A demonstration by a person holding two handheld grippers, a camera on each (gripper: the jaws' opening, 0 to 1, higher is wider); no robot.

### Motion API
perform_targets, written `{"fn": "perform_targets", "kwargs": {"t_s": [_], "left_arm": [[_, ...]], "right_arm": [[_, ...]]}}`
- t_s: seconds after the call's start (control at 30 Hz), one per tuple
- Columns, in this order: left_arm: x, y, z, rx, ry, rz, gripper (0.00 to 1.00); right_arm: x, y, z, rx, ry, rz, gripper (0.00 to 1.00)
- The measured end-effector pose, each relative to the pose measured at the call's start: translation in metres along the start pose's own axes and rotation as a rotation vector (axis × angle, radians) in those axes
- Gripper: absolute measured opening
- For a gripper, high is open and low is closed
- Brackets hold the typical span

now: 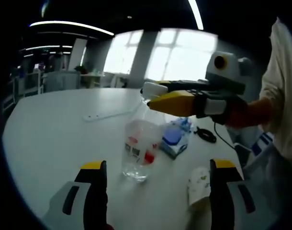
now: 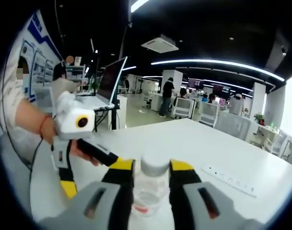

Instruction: Arrange the tabletop items into an orderly group along one side of the table until the central work area is clear of visible clutter.

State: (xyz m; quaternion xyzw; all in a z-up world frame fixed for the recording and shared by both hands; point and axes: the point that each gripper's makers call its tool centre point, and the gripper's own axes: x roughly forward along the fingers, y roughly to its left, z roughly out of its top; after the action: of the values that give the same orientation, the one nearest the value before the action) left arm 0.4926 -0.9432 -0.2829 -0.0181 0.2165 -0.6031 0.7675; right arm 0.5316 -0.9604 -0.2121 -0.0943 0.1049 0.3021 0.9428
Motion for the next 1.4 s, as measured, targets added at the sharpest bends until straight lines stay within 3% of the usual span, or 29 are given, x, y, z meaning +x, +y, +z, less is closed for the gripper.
{"fn": "perform_targets", "kwargs": {"t_s": [0.23, 0.5, 1.03, 1.4], "left_arm": [[-0.001, -0.001, 0.002, 0.006, -0.001, -0.001, 0.86], [-0.003, -0.005, 0.001, 0.005, -0.001, 0.001, 0.85], [-0.014, -0.017, 0.002, 0.007, -0.001, 0.013, 0.85], [-0.024, -0.029, 0.004, 0.004, -0.012, 0.023, 0.84]], "right_arm": [[0.0, 0.0, -0.001, 0.006, 0.003, 0.001, 0.26], [-0.001, 0.0, -0.002, 0.027, 0.014, 0.001, 0.38], [-0.013, -0.004, 0.008, 0.053, 0.013, -0.029, 0.51], [-0.028, 0.002, 0.025, 0.026, 0.006, -0.038, 0.51]]}}
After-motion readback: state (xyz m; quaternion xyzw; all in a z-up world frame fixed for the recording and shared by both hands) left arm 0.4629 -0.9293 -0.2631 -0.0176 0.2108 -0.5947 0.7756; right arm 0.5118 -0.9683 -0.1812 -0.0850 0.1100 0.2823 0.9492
